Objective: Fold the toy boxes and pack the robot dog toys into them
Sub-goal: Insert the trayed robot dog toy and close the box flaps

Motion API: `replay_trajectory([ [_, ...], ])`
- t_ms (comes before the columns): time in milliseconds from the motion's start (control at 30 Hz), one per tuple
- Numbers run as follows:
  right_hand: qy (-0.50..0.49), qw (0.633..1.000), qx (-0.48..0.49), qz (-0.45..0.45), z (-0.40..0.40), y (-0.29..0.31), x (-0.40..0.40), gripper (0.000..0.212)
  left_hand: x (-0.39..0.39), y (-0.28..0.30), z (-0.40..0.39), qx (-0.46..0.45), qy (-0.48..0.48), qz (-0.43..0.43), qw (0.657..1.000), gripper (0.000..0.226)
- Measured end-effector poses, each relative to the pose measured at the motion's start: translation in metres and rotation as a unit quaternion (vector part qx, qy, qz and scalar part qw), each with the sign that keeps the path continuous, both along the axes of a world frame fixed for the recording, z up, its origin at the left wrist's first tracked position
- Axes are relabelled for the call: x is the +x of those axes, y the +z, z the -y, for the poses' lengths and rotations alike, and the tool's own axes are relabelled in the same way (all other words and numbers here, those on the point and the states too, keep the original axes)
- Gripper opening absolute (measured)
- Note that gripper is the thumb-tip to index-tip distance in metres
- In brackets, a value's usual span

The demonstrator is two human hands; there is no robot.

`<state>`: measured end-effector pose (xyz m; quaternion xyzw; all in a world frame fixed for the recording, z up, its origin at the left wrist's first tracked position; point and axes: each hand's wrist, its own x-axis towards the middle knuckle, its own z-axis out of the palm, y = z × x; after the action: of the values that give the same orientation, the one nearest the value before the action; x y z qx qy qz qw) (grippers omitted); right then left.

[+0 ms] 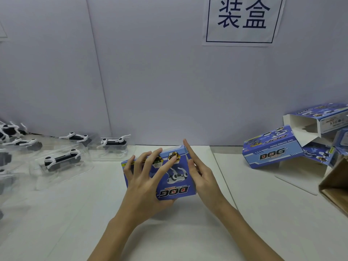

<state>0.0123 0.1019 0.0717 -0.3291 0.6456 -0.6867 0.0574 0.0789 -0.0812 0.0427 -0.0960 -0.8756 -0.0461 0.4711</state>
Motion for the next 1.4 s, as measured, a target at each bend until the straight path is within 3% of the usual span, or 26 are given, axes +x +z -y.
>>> replay_trajectory([
  [233, 0.043, 0.998, 0.020, -0.042, 0.003, 0.008, 0.009, 0.050, 0.005, 0.003, 0.001, 0.011, 0.006, -0.024, 1.000, 0.099],
  [400, -0.034, 0.994, -0.046, -0.089, -0.007, 0.012, 0.010, 0.053, 0.009, 0.009, -0.015, 0.108, 0.008, -0.057, 0.992, 0.100],
  [867, -0.026, 0.995, -0.048, -0.081, -0.004, 0.013, 0.017, 0.050, 0.012, 0.008, -0.022, 0.126, 0.023, -0.046, 0.991, 0.097],
  [1067, -0.062, 0.994, -0.085, -0.041, -0.010, 0.017, 0.012, 0.033, 0.005, 0.006, -0.027, 0.110, 0.027, -0.047, 0.993, 0.096],
  [1233, -0.046, 0.996, -0.071, -0.038, -0.008, 0.013, 0.012, 0.038, 0.004, 0.004, -0.029, 0.101, 0.051, -0.049, 0.992, 0.095],
  [1400, -0.008, 0.996, -0.023, -0.086, -0.006, 0.009, 0.013, 0.057, 0.011, 0.005, -0.025, 0.122, 0.042, -0.050, 0.990, 0.092],
])
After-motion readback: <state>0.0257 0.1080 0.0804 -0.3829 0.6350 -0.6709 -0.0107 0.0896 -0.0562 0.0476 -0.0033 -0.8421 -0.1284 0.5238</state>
